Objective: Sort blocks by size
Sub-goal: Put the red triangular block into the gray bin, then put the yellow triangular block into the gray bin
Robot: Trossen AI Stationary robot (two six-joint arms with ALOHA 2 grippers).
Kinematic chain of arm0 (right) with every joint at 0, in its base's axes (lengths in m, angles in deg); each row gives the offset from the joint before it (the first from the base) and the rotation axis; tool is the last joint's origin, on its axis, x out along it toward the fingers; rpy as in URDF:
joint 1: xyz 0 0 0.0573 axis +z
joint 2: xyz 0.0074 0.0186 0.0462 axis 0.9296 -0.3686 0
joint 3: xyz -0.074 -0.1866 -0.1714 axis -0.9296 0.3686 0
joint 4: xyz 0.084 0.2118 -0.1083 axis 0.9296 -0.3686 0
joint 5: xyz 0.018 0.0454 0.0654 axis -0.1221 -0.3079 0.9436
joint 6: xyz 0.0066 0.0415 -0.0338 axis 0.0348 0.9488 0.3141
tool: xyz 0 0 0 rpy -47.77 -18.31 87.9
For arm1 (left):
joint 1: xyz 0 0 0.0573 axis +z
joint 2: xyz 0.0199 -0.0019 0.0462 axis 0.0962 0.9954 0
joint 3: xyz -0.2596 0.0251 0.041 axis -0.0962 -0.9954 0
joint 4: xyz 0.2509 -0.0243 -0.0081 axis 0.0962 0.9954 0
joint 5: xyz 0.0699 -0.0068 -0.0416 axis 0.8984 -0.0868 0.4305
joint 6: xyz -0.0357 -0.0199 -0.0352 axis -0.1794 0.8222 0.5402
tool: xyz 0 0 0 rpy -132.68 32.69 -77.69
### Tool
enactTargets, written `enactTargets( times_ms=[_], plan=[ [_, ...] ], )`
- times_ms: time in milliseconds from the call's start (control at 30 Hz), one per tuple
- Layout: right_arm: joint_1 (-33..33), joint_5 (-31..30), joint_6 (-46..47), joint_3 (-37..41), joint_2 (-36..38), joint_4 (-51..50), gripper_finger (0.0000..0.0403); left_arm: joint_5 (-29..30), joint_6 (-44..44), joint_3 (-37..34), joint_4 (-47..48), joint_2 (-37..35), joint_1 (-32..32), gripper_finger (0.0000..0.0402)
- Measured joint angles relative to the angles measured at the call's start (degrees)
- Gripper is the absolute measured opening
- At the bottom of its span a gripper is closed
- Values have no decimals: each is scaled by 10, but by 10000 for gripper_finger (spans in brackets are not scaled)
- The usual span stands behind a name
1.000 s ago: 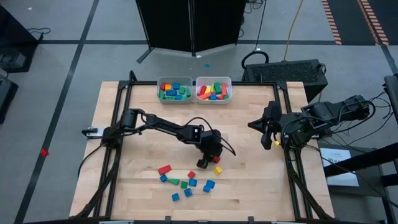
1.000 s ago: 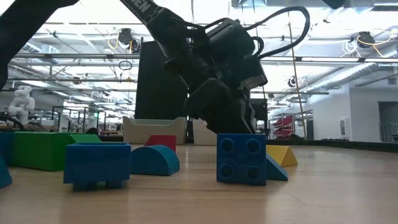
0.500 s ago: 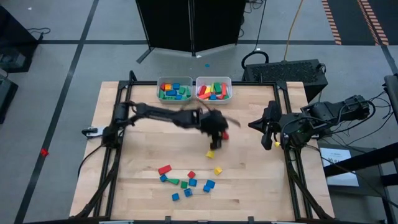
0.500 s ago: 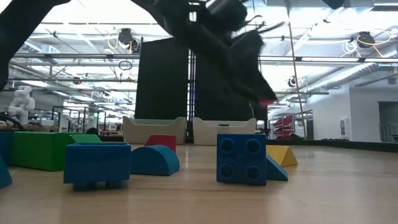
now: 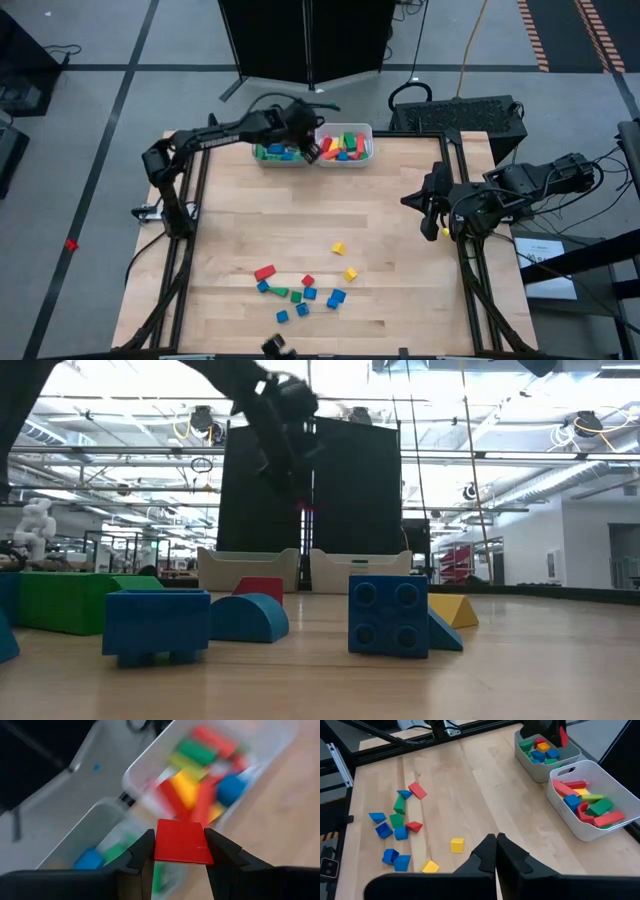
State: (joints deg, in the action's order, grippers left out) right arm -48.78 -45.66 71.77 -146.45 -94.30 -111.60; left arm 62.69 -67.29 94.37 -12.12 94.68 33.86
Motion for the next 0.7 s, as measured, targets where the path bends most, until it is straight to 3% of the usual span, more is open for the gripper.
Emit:
enactTargets(
  times_ms=[267, 533, 700],
  plan=[
    [0, 0, -1, 0, 0, -5, 0, -33, -9, -78, -5, 6, 64, 135],
    [0, -1, -13, 0, 0, -5, 0, -80, -24, -96, -14, 6, 72, 260],
    [0, -1, -15, 0, 0, -5, 0, -167, -24, -96, -20, 6, 64, 290]
  ],
)
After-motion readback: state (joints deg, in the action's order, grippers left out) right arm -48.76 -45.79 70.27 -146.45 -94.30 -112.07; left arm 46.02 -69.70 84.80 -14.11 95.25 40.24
